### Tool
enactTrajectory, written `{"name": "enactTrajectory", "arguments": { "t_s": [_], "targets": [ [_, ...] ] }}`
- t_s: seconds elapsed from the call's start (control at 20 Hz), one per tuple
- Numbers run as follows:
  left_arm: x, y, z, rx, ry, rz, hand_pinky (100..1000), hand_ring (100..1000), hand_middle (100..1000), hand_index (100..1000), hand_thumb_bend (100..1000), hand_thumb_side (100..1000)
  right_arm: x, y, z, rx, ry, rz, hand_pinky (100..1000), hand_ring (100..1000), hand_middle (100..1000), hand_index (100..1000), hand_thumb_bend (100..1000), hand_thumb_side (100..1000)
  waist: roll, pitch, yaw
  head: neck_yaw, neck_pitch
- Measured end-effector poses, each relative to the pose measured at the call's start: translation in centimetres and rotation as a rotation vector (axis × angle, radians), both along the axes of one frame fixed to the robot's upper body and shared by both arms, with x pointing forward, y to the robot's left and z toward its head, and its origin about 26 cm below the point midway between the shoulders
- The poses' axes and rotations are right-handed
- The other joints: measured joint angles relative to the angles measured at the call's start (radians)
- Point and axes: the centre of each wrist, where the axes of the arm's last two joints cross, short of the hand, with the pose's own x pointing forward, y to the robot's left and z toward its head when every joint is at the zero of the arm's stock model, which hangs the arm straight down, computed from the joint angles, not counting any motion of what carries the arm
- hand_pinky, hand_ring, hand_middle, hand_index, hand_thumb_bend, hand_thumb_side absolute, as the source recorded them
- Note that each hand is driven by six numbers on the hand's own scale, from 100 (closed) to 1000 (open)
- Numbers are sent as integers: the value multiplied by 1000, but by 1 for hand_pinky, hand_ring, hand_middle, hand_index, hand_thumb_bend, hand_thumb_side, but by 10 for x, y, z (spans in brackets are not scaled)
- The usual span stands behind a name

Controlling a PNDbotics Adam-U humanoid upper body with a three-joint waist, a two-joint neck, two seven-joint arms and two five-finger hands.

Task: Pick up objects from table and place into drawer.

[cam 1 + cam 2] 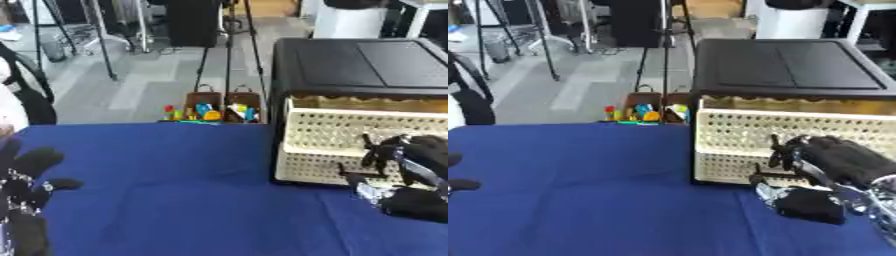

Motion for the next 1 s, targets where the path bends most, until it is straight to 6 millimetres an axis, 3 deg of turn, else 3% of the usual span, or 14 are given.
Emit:
{"name": "enactTrajectory", "arguments": {
  "t_s": [0.65, 0.7, 0.75, 1.0],
  "targets": [
    [0, 0, 0, 4, 0, -3, 525, 762, 714, 934, 365, 948, 0, -1, 5, 8, -18, -20, 107, 464, 675, 790, 278, 956, 3, 0, -1, -1, -5],
    [0, 0, 0, 4, 0, -4, 525, 762, 714, 934, 365, 948, 0, 0, 7, 8, -22, -18, 106, 464, 676, 790, 294, 1000, 3, 0, 1, -1, -6],
    [0, 0, 0, 4, 0, -4, 525, 762, 714, 934, 365, 948, 0, 1, 8, 8, -26, -15, 106, 464, 675, 790, 279, 956, 3, 0, 2, -1, -7],
    [0, 0, 0, 4, 1, -6, 525, 762, 714, 934, 365, 949, 0, 5, 15, 7, -42, 3, 106, 464, 675, 791, 279, 958, 0, 0, 5, -6, -8]
  ]
}}
